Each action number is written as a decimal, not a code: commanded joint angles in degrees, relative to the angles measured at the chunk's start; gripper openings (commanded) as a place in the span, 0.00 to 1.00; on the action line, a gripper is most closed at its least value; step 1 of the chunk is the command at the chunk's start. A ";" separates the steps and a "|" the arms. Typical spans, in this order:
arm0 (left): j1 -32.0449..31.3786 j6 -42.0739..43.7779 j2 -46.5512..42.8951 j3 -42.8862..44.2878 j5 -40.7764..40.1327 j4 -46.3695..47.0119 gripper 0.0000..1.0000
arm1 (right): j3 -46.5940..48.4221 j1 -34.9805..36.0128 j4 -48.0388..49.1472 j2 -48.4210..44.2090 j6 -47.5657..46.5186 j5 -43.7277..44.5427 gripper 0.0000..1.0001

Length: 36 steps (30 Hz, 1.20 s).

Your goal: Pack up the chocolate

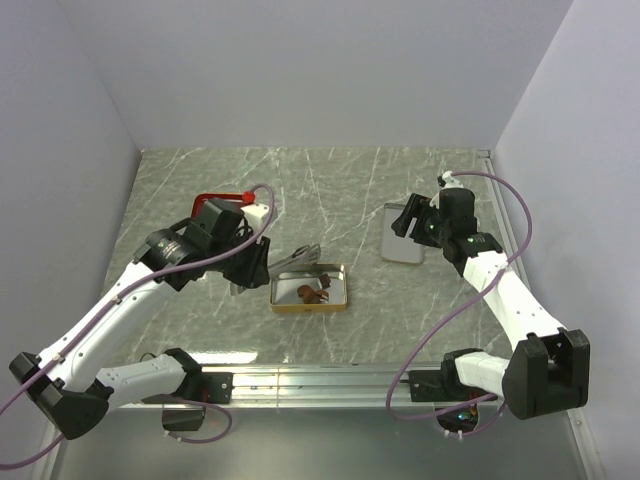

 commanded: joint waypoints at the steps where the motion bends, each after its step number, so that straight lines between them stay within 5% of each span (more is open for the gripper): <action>1: -0.89 0.33 -0.24 -0.12 3.94 0.63 0.36 | -0.08 0.68 1.75 0.19 0.21 0.25 0.78; 18: -3.61 -0.11 2.31 -0.04 2.54 0.54 0.42 | 0.01 0.50 1.66 0.28 0.03 0.61 0.78; 29: -3.35 -1.86 5.64 4.88 -12.74 0.01 0.36 | 0.36 0.59 1.48 0.46 0.03 0.25 0.78; 36: 2.34 -4.41 10.57 11.30 -25.83 -1.66 0.37 | 0.54 0.59 1.48 0.37 0.03 -0.10 0.78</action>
